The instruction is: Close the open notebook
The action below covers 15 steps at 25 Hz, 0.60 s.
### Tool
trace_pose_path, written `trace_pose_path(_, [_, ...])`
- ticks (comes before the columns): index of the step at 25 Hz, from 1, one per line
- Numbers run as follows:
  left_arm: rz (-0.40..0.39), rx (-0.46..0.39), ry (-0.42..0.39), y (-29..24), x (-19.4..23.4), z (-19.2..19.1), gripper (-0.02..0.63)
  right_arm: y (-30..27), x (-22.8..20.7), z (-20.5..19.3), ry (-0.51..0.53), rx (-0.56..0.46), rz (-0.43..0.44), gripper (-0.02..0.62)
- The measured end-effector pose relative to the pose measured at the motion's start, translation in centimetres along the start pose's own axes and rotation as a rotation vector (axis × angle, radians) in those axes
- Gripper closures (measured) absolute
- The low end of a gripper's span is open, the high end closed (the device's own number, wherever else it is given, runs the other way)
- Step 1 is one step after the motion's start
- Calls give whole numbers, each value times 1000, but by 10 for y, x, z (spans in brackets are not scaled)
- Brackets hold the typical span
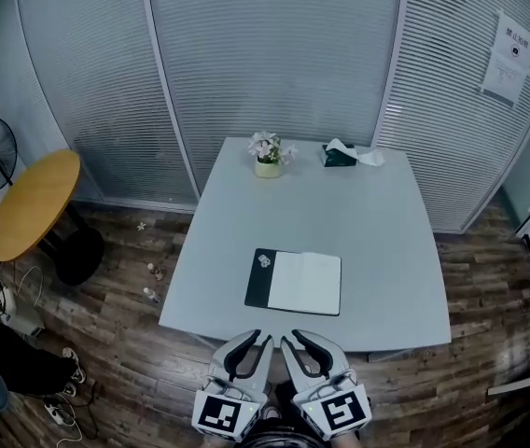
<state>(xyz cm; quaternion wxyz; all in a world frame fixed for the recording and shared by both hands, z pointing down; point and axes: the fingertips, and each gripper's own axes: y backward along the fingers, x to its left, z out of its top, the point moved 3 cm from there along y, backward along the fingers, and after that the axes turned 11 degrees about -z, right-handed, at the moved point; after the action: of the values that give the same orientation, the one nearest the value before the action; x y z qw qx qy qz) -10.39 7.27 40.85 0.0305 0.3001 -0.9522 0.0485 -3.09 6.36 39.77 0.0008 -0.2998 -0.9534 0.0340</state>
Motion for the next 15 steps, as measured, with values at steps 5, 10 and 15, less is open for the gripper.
trace_pose_path(5, [20, 5, -10, -35, 26, 7, 541, -37, -23, 3, 3, 20, 36, 528])
trace_pose_path(10, [38, 2, -1, -64, 43, 11, 541, -64, -43, 5, 2, 41, 68, 528])
trace_pose_path(15, [57, 6, 3, -91, 56, 13, 540, -86, -63, 8, 2, 40, 99, 528])
